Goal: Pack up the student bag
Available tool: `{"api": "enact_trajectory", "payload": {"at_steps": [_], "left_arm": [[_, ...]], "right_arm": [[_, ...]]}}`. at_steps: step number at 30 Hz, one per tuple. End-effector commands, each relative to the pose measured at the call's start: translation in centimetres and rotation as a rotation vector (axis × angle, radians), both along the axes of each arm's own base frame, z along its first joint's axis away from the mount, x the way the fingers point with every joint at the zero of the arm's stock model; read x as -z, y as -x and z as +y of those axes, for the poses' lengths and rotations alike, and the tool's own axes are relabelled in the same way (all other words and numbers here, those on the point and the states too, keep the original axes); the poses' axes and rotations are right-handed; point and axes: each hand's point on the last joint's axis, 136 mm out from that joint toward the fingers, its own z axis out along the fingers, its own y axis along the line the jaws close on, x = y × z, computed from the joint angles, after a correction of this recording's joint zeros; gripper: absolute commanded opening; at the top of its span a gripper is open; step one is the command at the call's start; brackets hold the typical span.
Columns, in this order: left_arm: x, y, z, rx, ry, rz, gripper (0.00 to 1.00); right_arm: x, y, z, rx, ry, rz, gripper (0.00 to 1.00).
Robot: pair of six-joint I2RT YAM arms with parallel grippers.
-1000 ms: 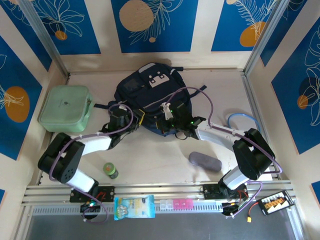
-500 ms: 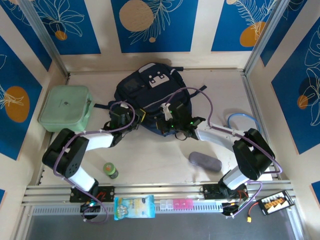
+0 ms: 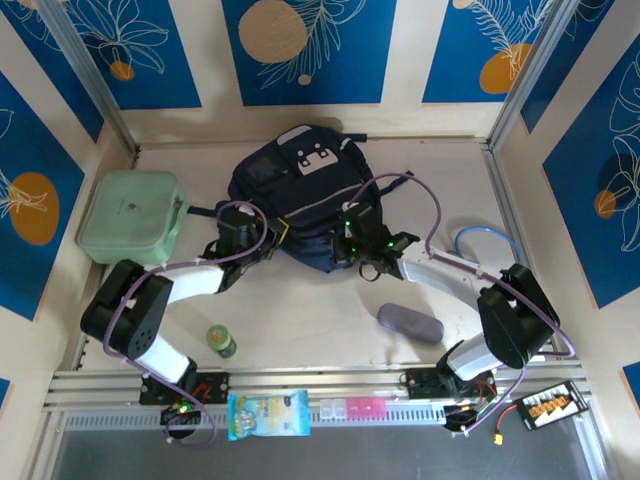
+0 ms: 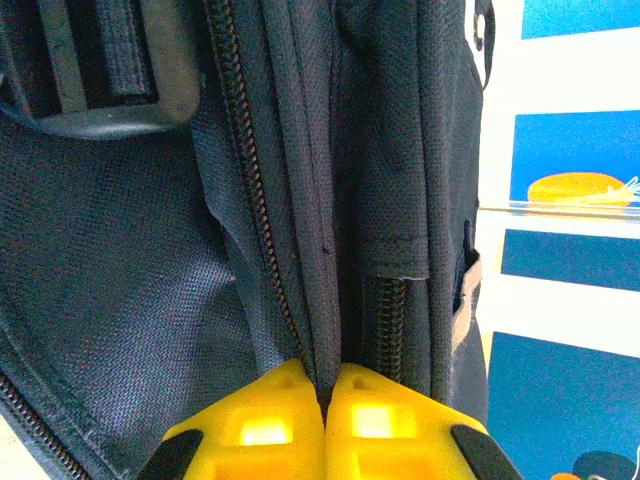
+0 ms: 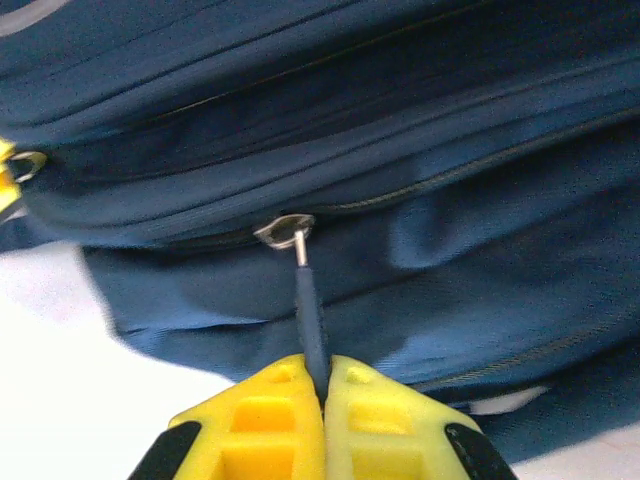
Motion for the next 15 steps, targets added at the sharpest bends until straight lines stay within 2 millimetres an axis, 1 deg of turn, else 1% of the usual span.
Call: {"api": "enact_trajectory", "payload": {"at_steps": [1, 3, 5, 7, 10, 13, 15], "left_arm": [[-1.8, -1.2, 1.4, -0.033, -0.025, -0.060, 0.00], [-2.0, -1.2, 1.2, -0.021, -0.022, -0.064, 0.00], [-2.1, -1.2, 0.9, -0.008, -0.021, -0.069, 0.00], [-2.4, -1.2, 0.7, 0.007, -0.020, -0.078, 0.00], [-2.8, -1.2, 0.4, 0.027, -0.017, -0.088, 0.00], [-3.2, -1.3, 0.2, 0.037, -0.010, -0.097, 0.00], [-3.2, -1.2, 0.1, 0.041, -0.012, -0.097, 0.00]], "right_arm": [[-0.1, -1.0, -3.0, 0.130, 0.025, 0.015, 0.00], [-0.6, -1.0, -1.9, 0.043, -0.015, 0.007, 0.00], [-1.4, -0.4, 0.1, -0.097, -0.072, 0.000, 0.00], [-1.8, -0.3, 0.8, -0.156, -0.089, 0.002, 0.00], [-1.7, -0.8, 0.1, -0.130, -0.096, 0.036, 0.04], [-1.6, -1.4, -1.0, -0.074, -0.105, 0.062, 0.14], [-1.8, -1.5, -1.0, -0.072, -0.104, 0.059, 0.21]]}}
